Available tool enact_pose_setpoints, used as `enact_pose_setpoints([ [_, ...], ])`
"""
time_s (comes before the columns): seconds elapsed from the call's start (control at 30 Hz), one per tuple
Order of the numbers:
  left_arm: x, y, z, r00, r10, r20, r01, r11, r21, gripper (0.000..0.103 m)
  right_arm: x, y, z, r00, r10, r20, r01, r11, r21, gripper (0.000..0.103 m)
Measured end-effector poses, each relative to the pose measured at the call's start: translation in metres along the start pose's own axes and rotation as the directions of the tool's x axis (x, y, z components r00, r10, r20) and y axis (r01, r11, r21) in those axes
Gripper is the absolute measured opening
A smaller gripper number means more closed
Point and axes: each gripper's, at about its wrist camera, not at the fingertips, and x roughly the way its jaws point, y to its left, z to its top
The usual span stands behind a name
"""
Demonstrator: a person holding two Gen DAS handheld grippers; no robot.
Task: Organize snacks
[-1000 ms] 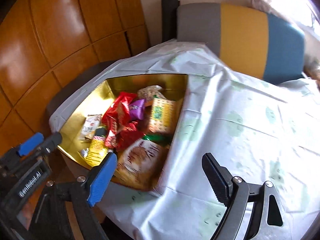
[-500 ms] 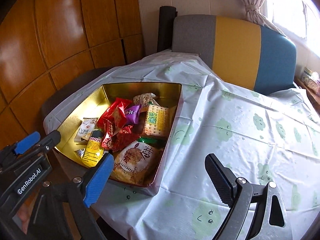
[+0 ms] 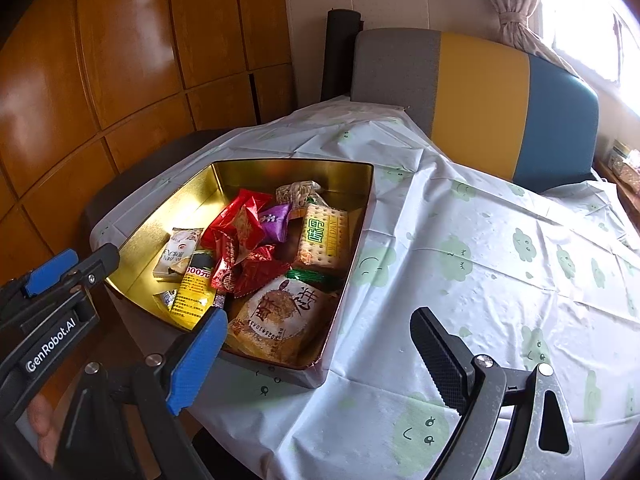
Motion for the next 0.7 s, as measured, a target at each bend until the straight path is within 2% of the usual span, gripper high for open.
enact_pose_setpoints([
  [0.7, -0.0037, 0.0016, 0.0019, 1.0, -0.004, 0.012, 0.004, 1.0, -0.004, 0.054, -0.0001, 0.003, -0.0022, 1.0, -0.001, -0.003, 0.001, 1.0, 0.0, 0.094],
])
